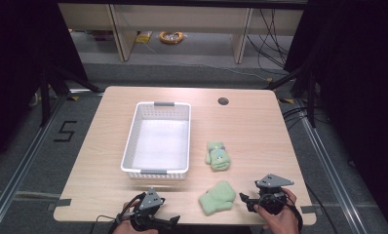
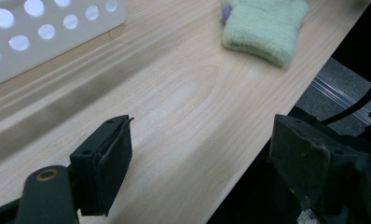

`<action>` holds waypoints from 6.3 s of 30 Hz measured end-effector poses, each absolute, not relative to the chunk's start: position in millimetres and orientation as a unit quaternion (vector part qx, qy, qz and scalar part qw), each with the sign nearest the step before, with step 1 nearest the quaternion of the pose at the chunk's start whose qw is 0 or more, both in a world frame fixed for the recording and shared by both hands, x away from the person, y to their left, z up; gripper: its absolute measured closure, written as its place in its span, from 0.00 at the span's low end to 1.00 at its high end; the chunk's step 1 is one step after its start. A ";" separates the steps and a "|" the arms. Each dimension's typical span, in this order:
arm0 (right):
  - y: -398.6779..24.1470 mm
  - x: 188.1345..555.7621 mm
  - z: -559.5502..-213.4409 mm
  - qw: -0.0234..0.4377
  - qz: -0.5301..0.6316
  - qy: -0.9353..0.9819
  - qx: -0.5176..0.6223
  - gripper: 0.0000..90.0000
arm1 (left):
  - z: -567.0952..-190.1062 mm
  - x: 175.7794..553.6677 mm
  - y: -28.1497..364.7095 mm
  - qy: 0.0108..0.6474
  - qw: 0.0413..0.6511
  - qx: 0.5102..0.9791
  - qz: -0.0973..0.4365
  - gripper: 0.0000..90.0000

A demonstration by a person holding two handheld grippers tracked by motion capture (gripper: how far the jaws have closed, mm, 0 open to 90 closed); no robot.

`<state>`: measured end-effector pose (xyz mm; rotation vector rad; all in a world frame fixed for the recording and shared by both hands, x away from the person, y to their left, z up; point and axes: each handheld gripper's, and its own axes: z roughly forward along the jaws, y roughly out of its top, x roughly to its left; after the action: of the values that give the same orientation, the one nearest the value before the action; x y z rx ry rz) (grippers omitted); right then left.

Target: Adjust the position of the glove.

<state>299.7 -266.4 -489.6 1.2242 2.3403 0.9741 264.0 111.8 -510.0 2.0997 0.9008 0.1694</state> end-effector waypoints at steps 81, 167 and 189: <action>-222.2 317.3 -474.9 0.095 0.371 0.848 0.367 0.95 | -493.9 296.8 26.6 0.276 0.398 0.872 0.068 0.92; -190.3 448.8 -501.8 0.133 0.347 0.834 0.408 0.94 | -504.3 282.2 73.7 0.354 0.400 0.845 0.034 0.32; -207.7 408.6 -446.1 0.121 0.430 0.823 0.350 0.96 | -504.4 284.2 77.2 0.361 0.396 0.843 0.038 0.32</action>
<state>408.6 -207.7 -446.1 1.0207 2.4042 1.2563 284.2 77.2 -504.4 2.1372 0.9161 0.0956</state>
